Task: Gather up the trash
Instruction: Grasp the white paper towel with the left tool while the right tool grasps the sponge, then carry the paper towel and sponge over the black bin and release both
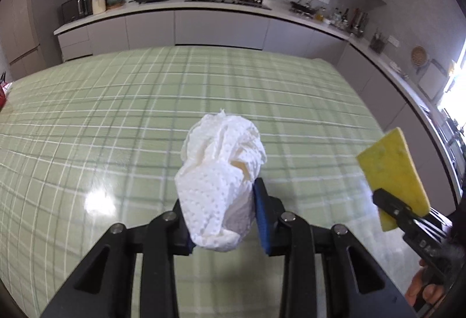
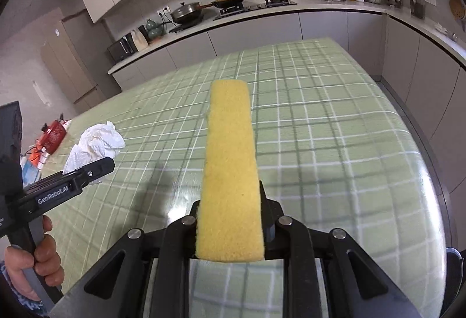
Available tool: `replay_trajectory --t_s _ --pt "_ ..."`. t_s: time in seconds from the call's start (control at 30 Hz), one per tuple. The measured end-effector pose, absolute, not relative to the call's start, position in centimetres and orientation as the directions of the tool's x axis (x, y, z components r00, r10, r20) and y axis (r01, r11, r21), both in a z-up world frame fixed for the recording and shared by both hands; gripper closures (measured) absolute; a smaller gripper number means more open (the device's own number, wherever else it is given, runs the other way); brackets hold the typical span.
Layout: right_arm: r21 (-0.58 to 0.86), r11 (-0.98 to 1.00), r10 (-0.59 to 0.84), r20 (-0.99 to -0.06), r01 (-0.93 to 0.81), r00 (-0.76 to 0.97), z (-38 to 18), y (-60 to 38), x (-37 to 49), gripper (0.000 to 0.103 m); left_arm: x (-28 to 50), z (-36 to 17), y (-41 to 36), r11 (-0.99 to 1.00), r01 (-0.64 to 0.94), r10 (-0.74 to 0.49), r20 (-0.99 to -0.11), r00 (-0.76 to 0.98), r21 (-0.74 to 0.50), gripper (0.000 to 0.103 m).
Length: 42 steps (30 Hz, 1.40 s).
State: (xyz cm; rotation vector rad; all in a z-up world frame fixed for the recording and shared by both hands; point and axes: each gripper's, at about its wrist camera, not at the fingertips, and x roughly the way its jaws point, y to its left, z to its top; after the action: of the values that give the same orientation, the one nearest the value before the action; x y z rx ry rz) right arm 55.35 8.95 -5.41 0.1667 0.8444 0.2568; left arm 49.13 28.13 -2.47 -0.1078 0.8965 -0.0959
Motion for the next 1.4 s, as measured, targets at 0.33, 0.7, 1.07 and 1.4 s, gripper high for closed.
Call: replay_trajectory --t_s 0.33,0.7,1.07,1.4 --pt "0.250 0.961 0.262 -0.694 -0.116 0.671 -4.1 0.2 47.2 0.080 41.9 -1.1 17.4 0.976 0.150 -0.216 -0.753 0.622 -0.156 0.069" --pt "0.210 0.963 0.032 -0.706 0.167 0.707 -3.7 -12.8 34.1 0.080 35.8 -1.6 7.9 0.907 0.367 -0.387 -0.749 0.538 -0.205 0.069" --pt "0.215 0.952 0.024 -0.763 0.218 0.645 -7.1 -26.6 29.6 0.080 32.7 -1.8 -5.9 0.870 0.451 -0.432 -0.751 0.500 -0.199 0.069" --pt "0.197 0.978 0.134 -0.842 0.068 0.522 -13.9 -36.1 32.0 0.080 32.2 -9.7 -16.7 0.922 0.324 -0.347 -0.826 0.445 -0.213 0.069"
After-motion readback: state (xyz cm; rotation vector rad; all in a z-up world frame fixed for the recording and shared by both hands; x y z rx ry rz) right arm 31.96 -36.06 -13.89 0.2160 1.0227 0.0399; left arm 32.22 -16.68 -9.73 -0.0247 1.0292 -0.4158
